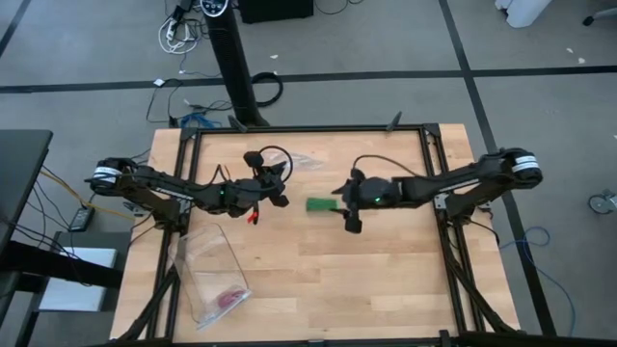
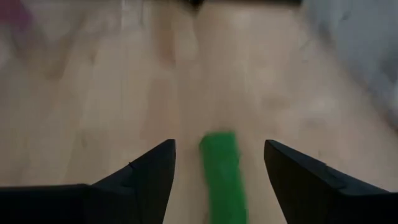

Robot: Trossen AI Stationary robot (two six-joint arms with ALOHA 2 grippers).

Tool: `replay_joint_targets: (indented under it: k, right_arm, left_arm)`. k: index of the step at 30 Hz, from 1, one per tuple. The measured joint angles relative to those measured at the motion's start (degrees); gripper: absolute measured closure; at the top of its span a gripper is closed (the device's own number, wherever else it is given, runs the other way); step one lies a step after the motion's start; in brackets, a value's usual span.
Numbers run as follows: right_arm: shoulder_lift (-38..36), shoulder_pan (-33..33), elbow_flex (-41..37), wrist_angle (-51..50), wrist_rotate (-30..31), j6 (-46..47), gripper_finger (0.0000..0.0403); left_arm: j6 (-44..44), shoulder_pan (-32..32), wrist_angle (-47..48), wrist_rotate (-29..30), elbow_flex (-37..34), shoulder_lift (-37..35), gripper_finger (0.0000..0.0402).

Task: Roll bandage
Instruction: Put the green bandage into the transparent zip bag

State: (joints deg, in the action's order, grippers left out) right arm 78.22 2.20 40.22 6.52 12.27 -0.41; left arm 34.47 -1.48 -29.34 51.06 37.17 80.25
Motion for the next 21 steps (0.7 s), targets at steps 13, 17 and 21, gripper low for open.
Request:
replay_joint_targets:
  k: [13,17,21]
  right_arm:
    - [15.49,-3.44,-0.15,4.70,-1.03,3.32,0.0134]
    - [17.99,-4.55,-0.13,5.63,-1.05,3.37,0.0134]
    - [20.02,-5.29,-0.14,7.55,-1.17,3.26,0.0145]
  left_arm:
    - [-3.22,0.00,3.86,-0.77,0.00,-0.02,0.0398]
    - [-3.24,0.00,4.01,-0.79,-0.01,-0.04,0.0398]
    - [-3.64,0.00,3.60,-1.65,-0.02,-0.04,0.0397]
